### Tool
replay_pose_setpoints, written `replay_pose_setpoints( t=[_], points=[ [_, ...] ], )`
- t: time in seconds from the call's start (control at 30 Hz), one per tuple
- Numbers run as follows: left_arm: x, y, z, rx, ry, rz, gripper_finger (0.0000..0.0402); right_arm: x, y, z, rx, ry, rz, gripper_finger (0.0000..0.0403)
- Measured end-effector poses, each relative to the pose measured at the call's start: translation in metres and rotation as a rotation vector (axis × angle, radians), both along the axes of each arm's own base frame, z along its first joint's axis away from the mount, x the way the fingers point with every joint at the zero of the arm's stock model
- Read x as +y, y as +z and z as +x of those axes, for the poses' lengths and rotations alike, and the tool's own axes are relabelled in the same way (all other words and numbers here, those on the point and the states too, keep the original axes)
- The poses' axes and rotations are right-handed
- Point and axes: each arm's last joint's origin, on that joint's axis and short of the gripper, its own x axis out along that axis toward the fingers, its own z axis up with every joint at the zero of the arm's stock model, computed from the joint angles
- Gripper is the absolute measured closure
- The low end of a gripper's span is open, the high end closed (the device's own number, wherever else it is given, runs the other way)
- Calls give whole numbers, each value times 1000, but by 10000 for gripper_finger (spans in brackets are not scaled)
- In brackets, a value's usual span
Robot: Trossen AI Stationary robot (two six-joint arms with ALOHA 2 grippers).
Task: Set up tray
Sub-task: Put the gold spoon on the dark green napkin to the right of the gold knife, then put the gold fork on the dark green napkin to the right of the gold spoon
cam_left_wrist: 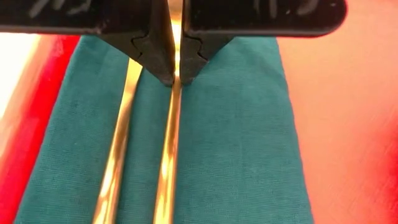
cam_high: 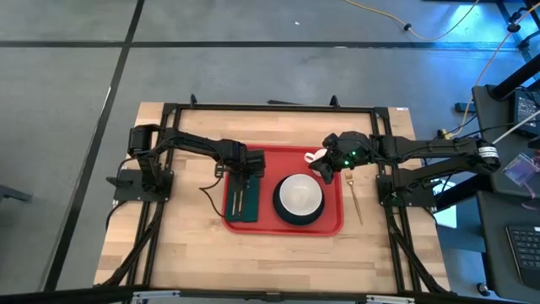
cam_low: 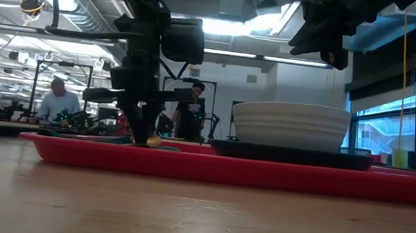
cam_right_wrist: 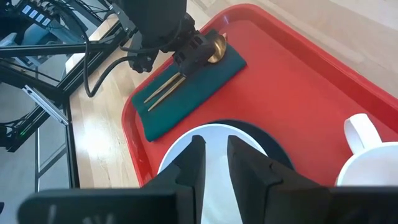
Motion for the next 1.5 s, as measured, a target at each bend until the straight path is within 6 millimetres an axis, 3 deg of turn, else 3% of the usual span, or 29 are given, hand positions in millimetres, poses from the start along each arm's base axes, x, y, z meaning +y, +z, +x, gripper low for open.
replay_pose_setpoints(
  t=[0.2,0.8,0.97,1.07,1.17,1.3,1.4,1.5],
  points=[
    [0,0,1,-13,7,-6,394,0,0,0,0,0,0,332],
    [1,1,1,-19,127,15,319,0,0,0,1,1,-1,332],
    [3,12,-3,-27,145,48,296,0,0,0,1,0,1,332],
    [5,29,-4,-80,213,39,285,0,0,0,-7,-15,20,332],
    [7,56,-7,-178,368,13,277,0,2,1,-30,-64,89,332],
    [15,99,-13,-397,802,-119,275,-1,5,3,-64,-84,95,332],
    [22,124,-22,-535,1168,-313,280,-1,5,3,-72,-90,98,332],
    [27,141,-32,-569,1423,-553,286,-1,5,3,-71,-91,101,332]
  ],
)
